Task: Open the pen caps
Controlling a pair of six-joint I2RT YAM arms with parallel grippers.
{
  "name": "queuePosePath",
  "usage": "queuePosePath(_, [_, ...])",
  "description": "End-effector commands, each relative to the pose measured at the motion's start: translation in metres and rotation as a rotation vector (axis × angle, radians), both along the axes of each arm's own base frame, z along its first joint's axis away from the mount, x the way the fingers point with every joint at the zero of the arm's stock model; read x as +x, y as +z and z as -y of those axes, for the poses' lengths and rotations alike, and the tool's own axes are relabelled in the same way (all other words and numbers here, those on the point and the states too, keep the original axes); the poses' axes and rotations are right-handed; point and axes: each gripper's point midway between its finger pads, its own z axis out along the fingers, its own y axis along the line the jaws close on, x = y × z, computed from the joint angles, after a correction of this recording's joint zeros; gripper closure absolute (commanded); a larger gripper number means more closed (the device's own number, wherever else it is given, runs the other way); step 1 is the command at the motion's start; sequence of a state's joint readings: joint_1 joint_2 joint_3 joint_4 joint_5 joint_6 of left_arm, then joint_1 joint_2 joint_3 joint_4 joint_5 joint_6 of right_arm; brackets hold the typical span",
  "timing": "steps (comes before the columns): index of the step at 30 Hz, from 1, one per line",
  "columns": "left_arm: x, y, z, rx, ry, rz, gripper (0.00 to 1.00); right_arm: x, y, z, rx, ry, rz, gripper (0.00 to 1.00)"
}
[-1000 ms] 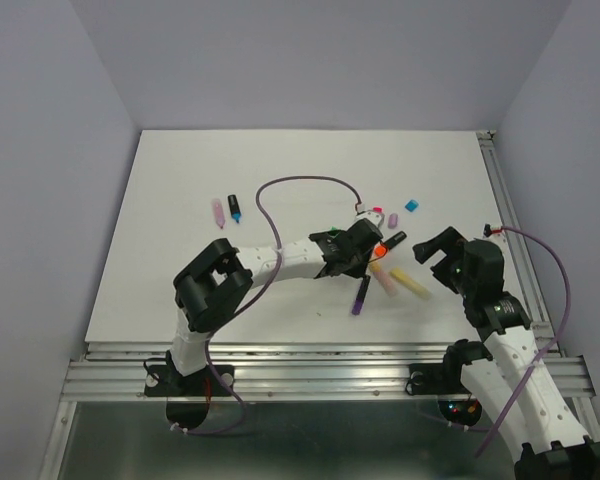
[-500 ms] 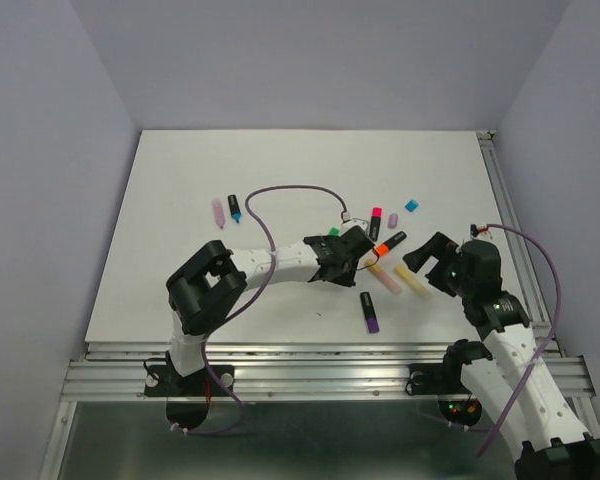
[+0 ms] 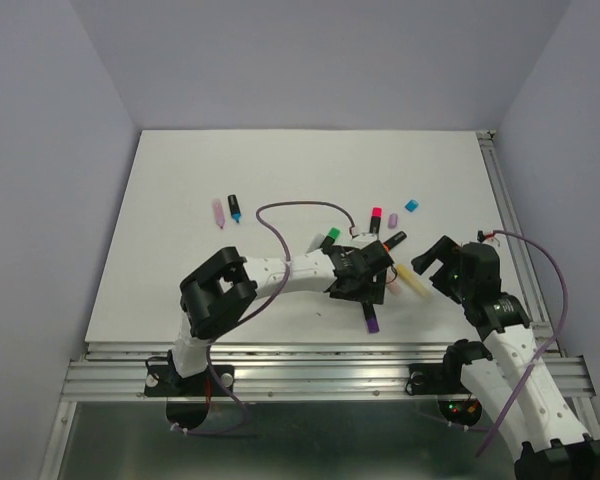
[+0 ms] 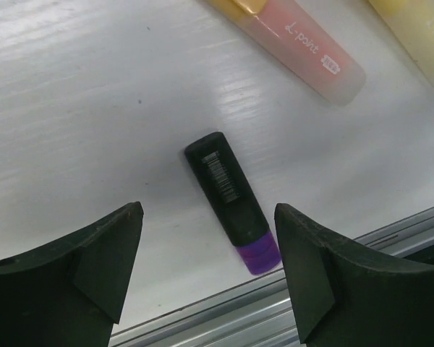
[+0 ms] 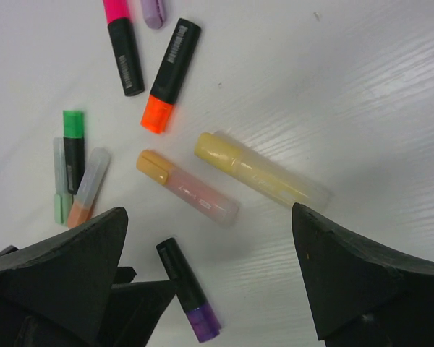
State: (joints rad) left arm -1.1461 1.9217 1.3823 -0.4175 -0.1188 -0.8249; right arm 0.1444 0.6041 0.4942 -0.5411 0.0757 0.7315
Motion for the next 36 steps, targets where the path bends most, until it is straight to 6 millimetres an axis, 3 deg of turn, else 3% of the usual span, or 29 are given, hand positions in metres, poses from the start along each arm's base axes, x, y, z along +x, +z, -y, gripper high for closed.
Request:
queuePosePath(1, [-0.013,-0.014,-0.003,0.098,0.069,-0.058,0.15,0.006,0.022,0.023,-0.040,-0.138,0.062,0.00])
queuePosePath(7, [-0.011,-0.027,0.002,0.175,0.112,-0.061,0.16,0.007,0.025,0.022,-0.031,-0.133,0.091,0.00])
queuePosePath(12, [-0.012,-0.036,0.004,0.267,0.118,-0.051,0.24,0.008,0.028,0.024,-0.034,-0.139,0.104,0.00])
queuePosePath(21, [-0.033,-0.071,-0.021,0.443,0.121,-0.111,0.32,0.008,0.034,0.026,-0.035,-0.147,0.136,0.00])
queuePosePath(29, [-0.050,-0.104,-0.030,0.487,0.078,-0.173,0.41,0.009,0.036,0.024,-0.038,-0.135,0.146,0.00])
queuePosePath(32, [-0.057,-0.120,-0.025,0.452,0.041,-0.223,0.50,0.009,0.036,0.024,-0.037,-0.134,0.148,0.00])
queuePosePath(35, [-0.056,-0.125,-0.031,0.462,0.048,-0.228,0.56,0.009,0.036,0.024,-0.038,-0.134,0.144,0.00])
queuePosePath(36, [-0.058,-0.128,-0.037,0.473,0.054,-0.233,0.63,0.009,0.037,0.024,-0.037,-0.134,0.147,0.00])
